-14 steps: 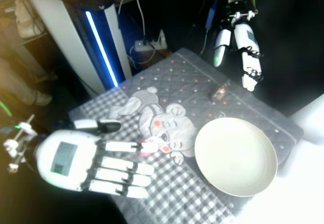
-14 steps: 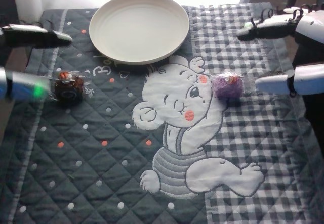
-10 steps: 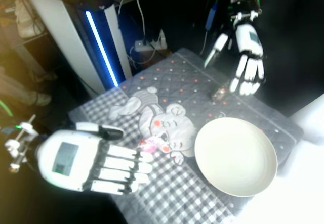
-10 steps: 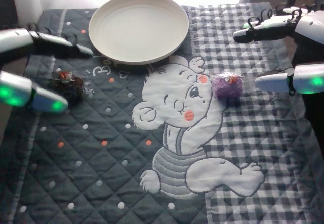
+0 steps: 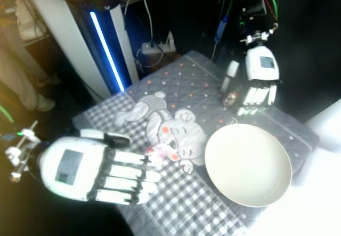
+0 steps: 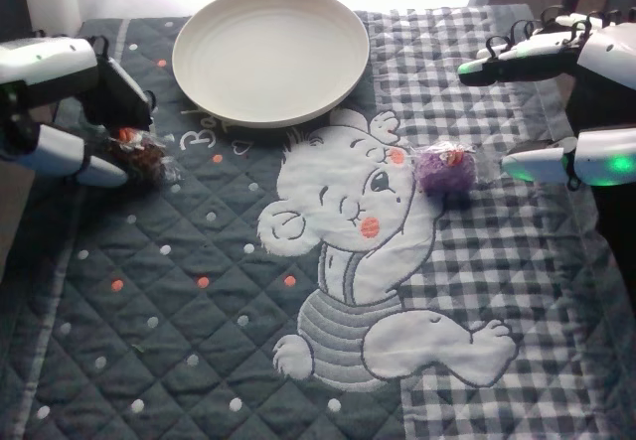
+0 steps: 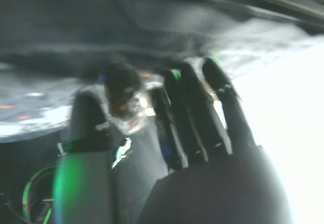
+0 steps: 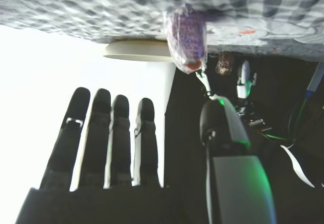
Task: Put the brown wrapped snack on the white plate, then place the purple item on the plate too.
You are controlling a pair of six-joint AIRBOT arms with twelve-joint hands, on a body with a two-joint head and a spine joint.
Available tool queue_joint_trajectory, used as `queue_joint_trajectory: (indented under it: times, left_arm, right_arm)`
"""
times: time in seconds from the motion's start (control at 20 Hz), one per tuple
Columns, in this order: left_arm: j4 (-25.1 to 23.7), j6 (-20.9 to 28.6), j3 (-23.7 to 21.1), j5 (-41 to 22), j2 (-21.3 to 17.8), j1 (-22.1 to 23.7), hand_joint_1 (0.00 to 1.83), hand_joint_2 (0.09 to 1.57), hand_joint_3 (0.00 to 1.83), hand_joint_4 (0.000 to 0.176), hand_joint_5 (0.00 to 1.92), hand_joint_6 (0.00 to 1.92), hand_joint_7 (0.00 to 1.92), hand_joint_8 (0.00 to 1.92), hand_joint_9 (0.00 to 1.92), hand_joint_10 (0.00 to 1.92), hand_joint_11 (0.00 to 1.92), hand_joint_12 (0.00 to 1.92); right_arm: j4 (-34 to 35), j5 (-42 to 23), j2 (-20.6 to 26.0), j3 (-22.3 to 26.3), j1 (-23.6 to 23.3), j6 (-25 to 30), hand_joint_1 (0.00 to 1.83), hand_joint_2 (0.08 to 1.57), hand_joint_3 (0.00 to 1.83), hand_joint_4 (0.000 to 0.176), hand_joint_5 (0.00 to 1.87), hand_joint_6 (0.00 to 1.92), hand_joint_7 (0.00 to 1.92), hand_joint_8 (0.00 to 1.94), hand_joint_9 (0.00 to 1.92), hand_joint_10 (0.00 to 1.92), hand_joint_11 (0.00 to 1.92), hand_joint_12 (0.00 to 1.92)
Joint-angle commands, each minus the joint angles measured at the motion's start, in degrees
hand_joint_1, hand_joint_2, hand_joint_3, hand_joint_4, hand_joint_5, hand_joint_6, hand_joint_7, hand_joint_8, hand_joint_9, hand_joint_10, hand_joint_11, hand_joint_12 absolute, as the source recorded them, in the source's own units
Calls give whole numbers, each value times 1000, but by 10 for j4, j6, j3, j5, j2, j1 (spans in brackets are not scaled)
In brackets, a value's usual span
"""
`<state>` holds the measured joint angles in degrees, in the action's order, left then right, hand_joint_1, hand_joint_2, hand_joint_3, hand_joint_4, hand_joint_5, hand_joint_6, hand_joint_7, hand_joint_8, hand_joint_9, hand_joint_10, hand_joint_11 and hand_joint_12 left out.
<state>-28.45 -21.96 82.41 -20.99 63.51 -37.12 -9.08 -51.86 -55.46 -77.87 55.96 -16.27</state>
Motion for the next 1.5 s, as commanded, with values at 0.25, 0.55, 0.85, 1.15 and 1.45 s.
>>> queue_joint_trajectory:
  times: [0.25, 0.55, 0.85, 1.15, 1.45]
  left_arm:
    - [19, -11, 32, -56, 29, 85, 1260, 1106, 0, 0, 1083, 596, 966, 1239, 820, 1390, 601, 1671]
    - [50, -64, 125, -7, 109, 172, 1196, 1040, 0, 0, 1189, 561, 788, 1508, 727, 1847, 585, 1919]
    - [51, -64, 168, 32, 147, 163, 901, 813, 0, 22, 679, 0, 827, 209, 760, 718, 533, 1375]
    - [123, -62, 55, -110, 54, 89, 857, 870, 1, 36, 662, 0, 772, 5, 626, 787, 472, 1384]
    - [202, -62, -45, -277, -10, -1, 818, 928, 0, 26, 557, 0, 700, 2, 611, 378, 290, 1214]
  right_arm:
    - [23, -63, -1, -5, -6, 3, 791, 1123, 2, 70, 485, 1, 430, 0, 432, 2, 106, 843]
    - [10, -63, -16, -15, -6, 4, 760, 1123, 2, 47, 506, 0, 452, 0, 467, 1, 165, 788]
    - [-5, -71, -28, -23, -8, 15, 780, 1040, 0, 81, 501, 1, 432, 1, 426, 3, 18, 1048]
    - [-8, -75, -30, -25, -11, 21, 747, 1005, 0, 121, 442, 0, 424, 0, 448, 2, 55, 1159]
    - [-15, -28, -65, -45, -11, 21, 887, 1002, 0, 124, 457, 1, 411, 1, 460, 0, 113, 1041]
